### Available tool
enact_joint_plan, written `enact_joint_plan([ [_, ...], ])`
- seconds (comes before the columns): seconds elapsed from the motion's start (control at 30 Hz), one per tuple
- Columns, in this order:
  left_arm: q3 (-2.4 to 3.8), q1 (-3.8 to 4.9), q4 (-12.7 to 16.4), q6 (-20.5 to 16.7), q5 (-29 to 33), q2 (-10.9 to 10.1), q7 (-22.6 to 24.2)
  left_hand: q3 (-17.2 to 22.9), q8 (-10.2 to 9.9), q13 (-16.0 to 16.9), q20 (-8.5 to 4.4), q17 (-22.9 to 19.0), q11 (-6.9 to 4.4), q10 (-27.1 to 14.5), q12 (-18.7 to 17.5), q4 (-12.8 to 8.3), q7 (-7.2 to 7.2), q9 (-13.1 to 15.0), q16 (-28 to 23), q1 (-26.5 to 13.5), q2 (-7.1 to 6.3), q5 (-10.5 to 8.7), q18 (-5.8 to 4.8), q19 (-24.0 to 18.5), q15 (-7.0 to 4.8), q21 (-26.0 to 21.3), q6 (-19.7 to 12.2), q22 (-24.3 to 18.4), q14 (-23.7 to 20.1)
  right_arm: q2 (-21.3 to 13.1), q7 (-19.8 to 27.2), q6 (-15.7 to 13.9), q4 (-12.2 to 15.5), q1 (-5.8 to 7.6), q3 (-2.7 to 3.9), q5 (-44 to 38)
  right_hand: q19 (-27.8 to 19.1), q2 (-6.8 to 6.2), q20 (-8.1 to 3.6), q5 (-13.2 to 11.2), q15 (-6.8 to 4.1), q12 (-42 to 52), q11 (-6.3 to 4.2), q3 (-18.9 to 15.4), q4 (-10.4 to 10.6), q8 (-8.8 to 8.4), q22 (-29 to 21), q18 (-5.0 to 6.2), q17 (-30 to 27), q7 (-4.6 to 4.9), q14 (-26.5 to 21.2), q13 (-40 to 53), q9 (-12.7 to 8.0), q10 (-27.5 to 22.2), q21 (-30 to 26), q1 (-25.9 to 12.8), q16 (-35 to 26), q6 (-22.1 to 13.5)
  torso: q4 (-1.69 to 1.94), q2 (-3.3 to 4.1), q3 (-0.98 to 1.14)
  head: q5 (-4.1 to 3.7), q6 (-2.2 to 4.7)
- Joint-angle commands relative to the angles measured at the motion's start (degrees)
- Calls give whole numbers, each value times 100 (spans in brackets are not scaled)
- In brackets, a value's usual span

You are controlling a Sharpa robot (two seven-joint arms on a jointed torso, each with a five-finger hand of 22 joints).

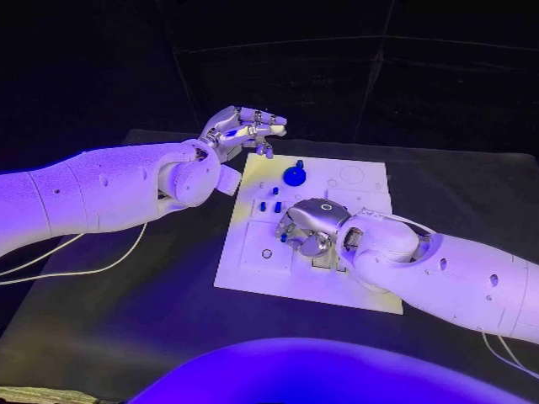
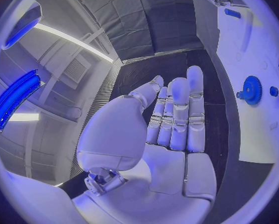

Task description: Assemble the parts on the task board

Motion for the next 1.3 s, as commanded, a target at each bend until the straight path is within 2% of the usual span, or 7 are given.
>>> enact_joint_plan([
  [0.03, 6, 12, -7, 69, 23, 3, 14, -25, 16, -6, 7, -5, 24, -29, 39, 3, 45, -7, -29, 17, 13, 35, 75, -23, 14, -29, -3, -7, -42, -18, 56, -165, 26, -1, -7, 34, 16, 59, 24, 27, 6, 27, -3, -32, -13, 39, -3, -44, 1, -2, 167, 3, 8, 28, -22, -12, 34, 36, 0, -2, 2, -11, 1],
  [0.5, 6, 11, -23, 84, 23, 7, -3, -30, 18, -7, 8, -14, 25, -33, 44, 4, 44, -7, -33, 18, 20, 35, 75, -22, 16, -38, -2, -13, -45, -44, -68, -172, 24, -1, -7, 13, -150, -59, 71, 41, 71, -161, 90, -180, -61, -23, -334, 6, -136, 19, 123, -36, -20, -531, -207, -120, -27, -119, -3, -2, -4, -32, 1],
  [0.6, 6, 11, -26, 89, 23, 8, -7, -30, 18, -7, 8, -14, 25, -33, 44, 4, 44, -7, -33, 18, 20, 35, 75, -22, 16, -38, -2, -13, -45, -57, -54, -263, 38, -1, -7, 13, -195, -75, 83, 51, 81, -169, 102, -219, -84, -32, -426, 22, -201, 13, 101, -32, -30, -663, -264, -126, -62, -250, -1, -1, -2, -31, 1],
  [0.8, 6, 11, -34, 97, 23, 4, -14, -30, 18, -7, 8, -14, 25, -33, 44, 4, 44, -7, -33, 18, 20, 35, 75, -22, 16, -38, -2, -13, -45, -177, -4, -738, 151, -2, -5, 105, -204, -62, 89, 246, 84, -110, 110, -247, -116, -18, -476, 30, -237, 26, 89, -21, -21, -723, -298, -118, -76, -320, -6, -6, 3, -54, 1],
  [1.07, 6, 11, -28, 107, 23, -6, -21, -31, 20, -9, 9, -22, 23, -37, 48, -2, 41, -6, -35, 29, 23, 35, 75, -22, 15, -46, -1, -19, -48, -624, -38, -1099, 490, 20, 16, 335, -159, -57, 84, 289, 78, -9, 95, -270, -115, -10, -430, 22, -293, 25, 82, -10, -16, -629, -272, -146, -102, -345, -24, -24, -11, -108, 1],
  [1.17, 6, 11, -20, 110, 23, -13, -21, -31, 20, -9, 9, -23, 23, -37, 48, -3, 41, -6, -35, 30, 24, 35, 76, -22, 15, -47, -1, -20, -48, -825, -148, -1037, 586, 73, 71, 397, -136, -57, 78, 289, 67, 47, 79, -277, -115, -4, -406, 18, -311, 15, 80, -8, -12, -554, -258, -158, -111, -333, -36, -32, -18, -143, 20],
  [1.3, 5, 11, -5, 116, 23, -25, -22, -31, 20, -9, 9, -23, 23, -37, 48, -3, 41, -6, -35, 30, 24, 35, 76, -22, 15, -47, -1, -20, -48, -1129, -367, -810, 687, 238, 134, 430, -128, -132, 74, 245, 58, 88, 65, -384, -70, -10, -417, 16, -328, 1, 81, -20, -12, -517, -269, -270, -118, -345, -58, -42, -22, -230, 104],
])
